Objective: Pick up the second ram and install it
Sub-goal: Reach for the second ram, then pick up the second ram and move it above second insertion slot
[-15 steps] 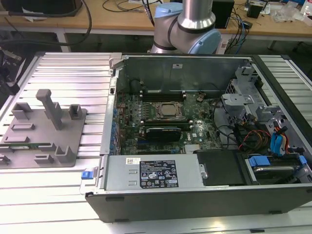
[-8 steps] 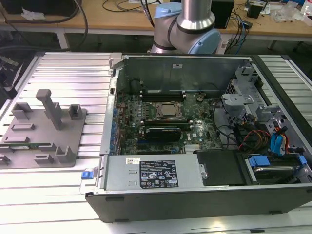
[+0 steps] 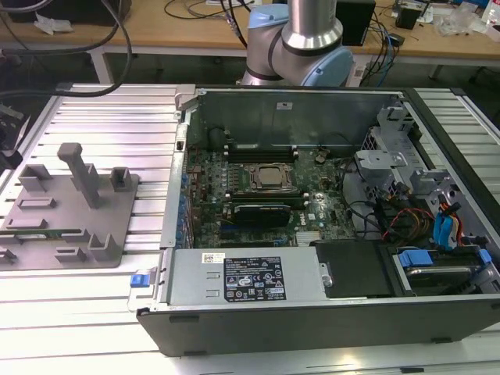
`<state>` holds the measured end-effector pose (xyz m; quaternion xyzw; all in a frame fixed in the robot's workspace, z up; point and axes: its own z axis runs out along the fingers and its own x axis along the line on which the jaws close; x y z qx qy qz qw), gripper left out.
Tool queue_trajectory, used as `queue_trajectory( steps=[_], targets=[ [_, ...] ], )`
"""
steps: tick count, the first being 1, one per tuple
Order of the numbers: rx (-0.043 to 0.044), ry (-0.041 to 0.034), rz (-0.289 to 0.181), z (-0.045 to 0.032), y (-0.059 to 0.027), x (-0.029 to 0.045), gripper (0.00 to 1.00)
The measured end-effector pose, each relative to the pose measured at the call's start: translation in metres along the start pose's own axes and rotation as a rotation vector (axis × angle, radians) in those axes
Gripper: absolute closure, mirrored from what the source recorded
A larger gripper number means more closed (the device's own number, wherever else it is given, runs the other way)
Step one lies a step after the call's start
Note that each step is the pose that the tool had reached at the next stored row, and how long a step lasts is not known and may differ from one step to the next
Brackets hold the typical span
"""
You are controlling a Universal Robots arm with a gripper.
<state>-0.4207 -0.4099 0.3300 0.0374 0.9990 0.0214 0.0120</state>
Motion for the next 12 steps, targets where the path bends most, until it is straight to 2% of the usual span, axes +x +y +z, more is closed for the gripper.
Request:
queue_trajectory(
  steps=[12],
  targets=[
    [0.0000, 0.0000, 0.000, 0.0002, -0.0001, 0.0014, 0.92]
  ],
)
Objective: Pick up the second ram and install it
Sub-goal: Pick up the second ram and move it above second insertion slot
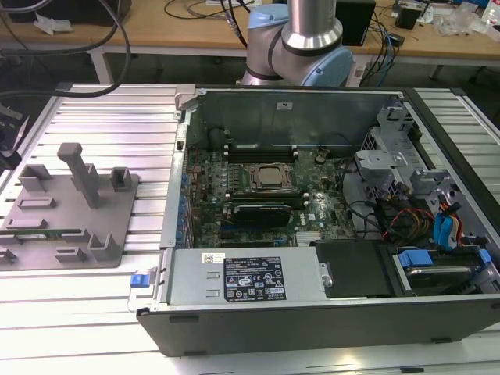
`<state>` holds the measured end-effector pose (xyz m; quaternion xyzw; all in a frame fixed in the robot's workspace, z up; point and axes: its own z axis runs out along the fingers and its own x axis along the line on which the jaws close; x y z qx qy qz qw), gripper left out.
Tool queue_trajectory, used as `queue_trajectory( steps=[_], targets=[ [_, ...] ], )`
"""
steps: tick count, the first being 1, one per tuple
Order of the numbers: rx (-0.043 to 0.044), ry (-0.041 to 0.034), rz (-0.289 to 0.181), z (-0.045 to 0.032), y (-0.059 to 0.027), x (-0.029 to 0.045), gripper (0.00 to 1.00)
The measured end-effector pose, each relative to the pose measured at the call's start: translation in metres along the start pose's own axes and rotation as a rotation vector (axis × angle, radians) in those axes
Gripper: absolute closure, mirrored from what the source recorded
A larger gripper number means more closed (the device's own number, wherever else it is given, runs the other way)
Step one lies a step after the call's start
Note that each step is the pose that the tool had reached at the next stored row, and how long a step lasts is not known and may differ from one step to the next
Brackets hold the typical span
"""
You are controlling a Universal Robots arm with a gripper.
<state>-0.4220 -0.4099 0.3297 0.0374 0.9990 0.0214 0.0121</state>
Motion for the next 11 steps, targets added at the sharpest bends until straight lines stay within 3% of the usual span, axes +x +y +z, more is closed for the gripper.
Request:
queue_trajectory(
  steps=[4, 8, 11],
  targets=[
    [-0.0002, 0.0005, -0.010, 0.0000, 0.0000, 0.0001, 0.92],
    [-0.0025, 0.0049, -0.111, 0.0001, -0.0001, 0.0000, 0.92],
    [-0.0043, 0.0063, -0.147, 0.0002, -0.0001, -0.0002, 0.92]
  ],
)
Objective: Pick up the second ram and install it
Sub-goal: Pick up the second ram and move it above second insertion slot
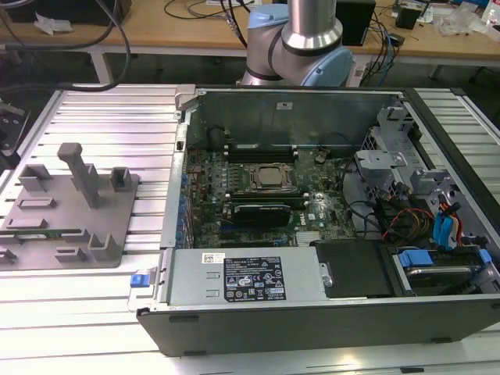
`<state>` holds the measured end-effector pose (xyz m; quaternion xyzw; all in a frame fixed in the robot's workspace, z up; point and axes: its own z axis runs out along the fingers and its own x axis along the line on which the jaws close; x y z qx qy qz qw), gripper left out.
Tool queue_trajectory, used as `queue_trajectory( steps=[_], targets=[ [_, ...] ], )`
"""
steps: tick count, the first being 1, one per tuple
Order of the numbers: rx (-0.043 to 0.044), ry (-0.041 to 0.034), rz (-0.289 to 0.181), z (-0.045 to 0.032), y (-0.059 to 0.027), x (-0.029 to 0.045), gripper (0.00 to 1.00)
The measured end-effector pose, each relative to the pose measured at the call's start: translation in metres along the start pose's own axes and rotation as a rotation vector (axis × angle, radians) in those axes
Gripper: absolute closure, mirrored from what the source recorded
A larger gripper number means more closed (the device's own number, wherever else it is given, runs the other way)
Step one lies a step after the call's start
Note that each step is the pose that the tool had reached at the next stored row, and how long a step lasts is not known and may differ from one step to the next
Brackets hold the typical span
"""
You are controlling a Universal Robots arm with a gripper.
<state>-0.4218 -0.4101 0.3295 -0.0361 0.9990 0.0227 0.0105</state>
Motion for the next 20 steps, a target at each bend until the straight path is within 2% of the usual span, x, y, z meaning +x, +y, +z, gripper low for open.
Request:
queue_trajectory(
  steps=[4, 6, 13, 16, 20],
  targets=[
    [-0.0066, 0.0021, -0.052, -0.0002, 0.0000, -0.0002, 0.92],
    [-0.0076, 0.0031, -0.072, -0.0002, 0.0000, -0.0002, 0.92],
    [-0.0110, 0.0084, -0.187, -0.0001, 0.0000, -0.0004, 0.92],
    [-0.0134, 0.0135, -0.293, 0.0002, 0.0000, -0.0004, 0.92],
    [-0.0160, 0.0259, -0.470, 0.0009, 0.0000, -0.0003, 0.92]
  ],
)
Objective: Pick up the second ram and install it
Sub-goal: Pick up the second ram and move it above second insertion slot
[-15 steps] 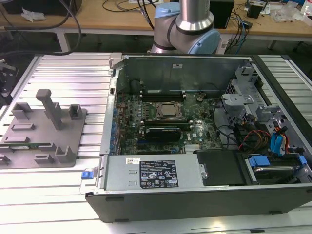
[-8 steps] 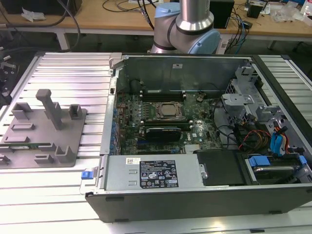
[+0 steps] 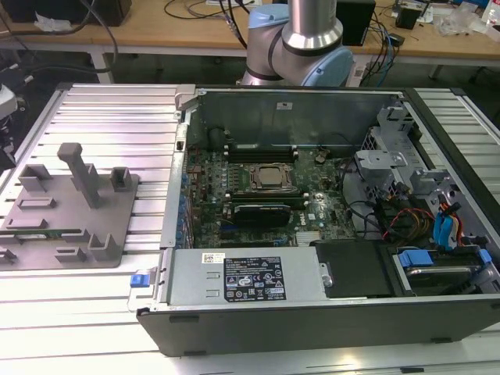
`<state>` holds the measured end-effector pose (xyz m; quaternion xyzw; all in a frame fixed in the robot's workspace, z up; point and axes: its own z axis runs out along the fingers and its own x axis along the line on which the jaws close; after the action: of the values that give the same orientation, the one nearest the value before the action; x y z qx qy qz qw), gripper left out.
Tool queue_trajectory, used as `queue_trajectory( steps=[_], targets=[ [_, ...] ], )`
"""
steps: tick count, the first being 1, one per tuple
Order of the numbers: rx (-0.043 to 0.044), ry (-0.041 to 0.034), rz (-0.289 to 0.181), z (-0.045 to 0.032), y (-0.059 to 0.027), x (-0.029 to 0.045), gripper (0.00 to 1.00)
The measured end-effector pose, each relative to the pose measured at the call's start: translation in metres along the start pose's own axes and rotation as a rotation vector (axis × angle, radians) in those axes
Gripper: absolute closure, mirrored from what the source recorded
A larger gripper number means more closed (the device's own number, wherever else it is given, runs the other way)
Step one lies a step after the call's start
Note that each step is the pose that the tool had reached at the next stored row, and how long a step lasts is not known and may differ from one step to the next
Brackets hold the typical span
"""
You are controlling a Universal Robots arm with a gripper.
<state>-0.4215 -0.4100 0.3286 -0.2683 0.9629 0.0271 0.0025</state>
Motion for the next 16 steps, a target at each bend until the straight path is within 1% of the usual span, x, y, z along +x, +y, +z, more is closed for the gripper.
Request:
queue_trajectory(
  steps=[3, 5, 8, 9, 10, 12, 15, 16],
  targets=[
    [-0.0019, 0.0098, -0.123, 0.0004, 0.0000, 0.0000, 0.92],
    [-0.0023, 0.0126, -0.162, 0.0006, -0.0001, 0.0000, 0.92],
    [-0.0040, 0.0183, -0.256, 0.0008, 0.0000, 0.0000, 0.92],
    [-0.0047, 0.0214, -0.308, 0.0009, -0.0001, 0.0000, 0.92],
    [-0.0051, 0.0233, -0.340, 0.0009, -0.0001, 0.0000, 0.92],
    [-0.0058, 0.0258, -0.385, 0.0010, -0.0001, 0.0000, 0.92],
    [-0.0074, 0.0316, -0.494, 0.0013, -0.0001, 0.0000, 0.92],
    [-0.0079, 0.0332, -0.522, 0.0014, -0.0001, 0.0000, 0.92]
  ],
)
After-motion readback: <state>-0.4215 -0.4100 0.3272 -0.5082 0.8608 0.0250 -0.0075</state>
